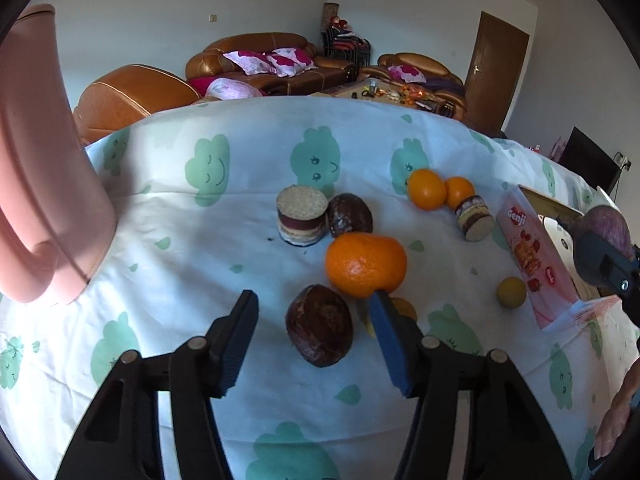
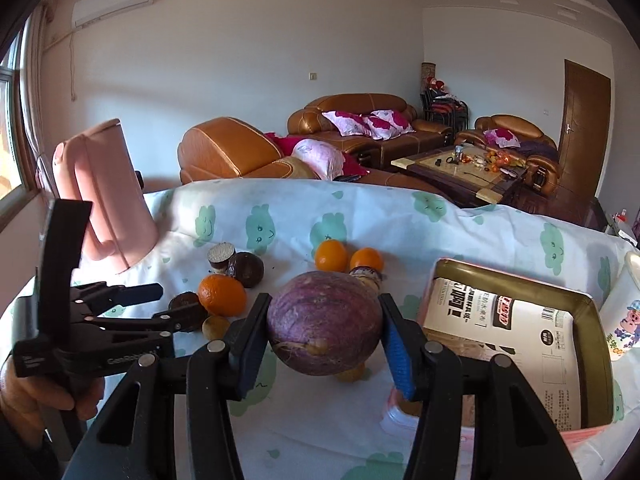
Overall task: Organize fruits
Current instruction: 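Grasp the dark brown round fruit with the left tool while the right tool grasps the purple fruit, then lower both held fruits into the tin box and open both tools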
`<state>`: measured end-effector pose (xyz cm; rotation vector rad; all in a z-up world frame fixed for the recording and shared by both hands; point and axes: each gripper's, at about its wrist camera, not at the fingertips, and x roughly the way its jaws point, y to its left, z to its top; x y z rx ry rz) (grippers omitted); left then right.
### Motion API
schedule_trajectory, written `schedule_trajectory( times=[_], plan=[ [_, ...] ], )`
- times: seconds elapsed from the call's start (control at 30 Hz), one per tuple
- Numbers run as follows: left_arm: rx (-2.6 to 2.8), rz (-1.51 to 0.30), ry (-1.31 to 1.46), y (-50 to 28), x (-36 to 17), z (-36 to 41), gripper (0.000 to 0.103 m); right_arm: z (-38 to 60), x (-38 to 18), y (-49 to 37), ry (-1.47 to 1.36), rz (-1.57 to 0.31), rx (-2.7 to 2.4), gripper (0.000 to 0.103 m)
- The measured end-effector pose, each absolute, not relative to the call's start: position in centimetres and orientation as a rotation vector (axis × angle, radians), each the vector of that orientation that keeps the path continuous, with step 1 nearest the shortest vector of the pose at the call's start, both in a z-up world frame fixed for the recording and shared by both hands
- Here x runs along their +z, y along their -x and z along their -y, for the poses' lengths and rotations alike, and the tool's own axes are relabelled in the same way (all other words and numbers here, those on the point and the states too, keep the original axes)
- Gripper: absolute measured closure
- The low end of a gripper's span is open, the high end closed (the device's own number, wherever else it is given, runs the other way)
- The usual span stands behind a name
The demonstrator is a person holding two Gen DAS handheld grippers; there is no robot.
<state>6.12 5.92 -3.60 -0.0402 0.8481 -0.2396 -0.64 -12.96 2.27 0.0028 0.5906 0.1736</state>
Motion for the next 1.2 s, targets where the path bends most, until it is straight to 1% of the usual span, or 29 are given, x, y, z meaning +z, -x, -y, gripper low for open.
schedule_trajectory(
  times=[0.03, 0.07, 0.13, 0.3, 0.5, 0.57, 0.63, 0.83, 1.03, 1.2],
  plan=[
    [-0.251, -0.856, 0.058, -6.2, -3.7, -6.1, 0.061, 13.4, 2.4, 0.8, -0.013, -0.588, 0.17, 0.049],
    [-0.256, -0.871, 0.07, -6.4, -4.0, -6.3, 0.068, 13.9, 2.5, 0.8, -0.024, -0.587, 0.168, 0.049],
    [-0.287, -0.878, 0.132, -6.5, -4.3, -7.0, 0.071, 14.9, 2.8, 1.1, -0.048, -0.587, 0.16, 0.049],
    [-0.269, -0.844, 0.161, -5.8, -3.9, -7.6, 0.072, 17.0, 3.4, 1.1, -0.091, -0.567, 0.132, 0.049],
    [-0.25, -0.625, 0.165, -3.1, -0.6, -7.8, 0.072, 20.8, 4.6, 1.6, -0.147, -0.532, 0.063, 0.049],
    [-0.285, -0.554, 0.152, -2.0, 0.7, -6.7, 0.072, 22.1, 4.7, 1.6, -0.138, -0.537, 0.008, 0.049],
    [-0.348, -0.524, 0.144, -1.3, 1.6, -5.0, 0.072, 23.5, 4.4, 1.4, -0.133, -0.549, -0.039, 0.049],
    [-0.597, -0.545, 0.124, -1.1, 2.9, 2.8, 0.072, 28.4, 2.1, 1.1, -0.18, -0.648, -0.066, 0.049],
    [-0.717, -0.617, 0.033, -1.2, 2.2, 11.6, 0.072, 30.5, 0.5, 0.8, -0.229, -0.724, -0.041, 0.049],
    [-0.723, -0.687, 0.004, -2.0, 1.0, 14.7, 0.072, 30.9, 0.0, 0.8, -0.244, -0.759, -0.035, 0.048]
  ],
)
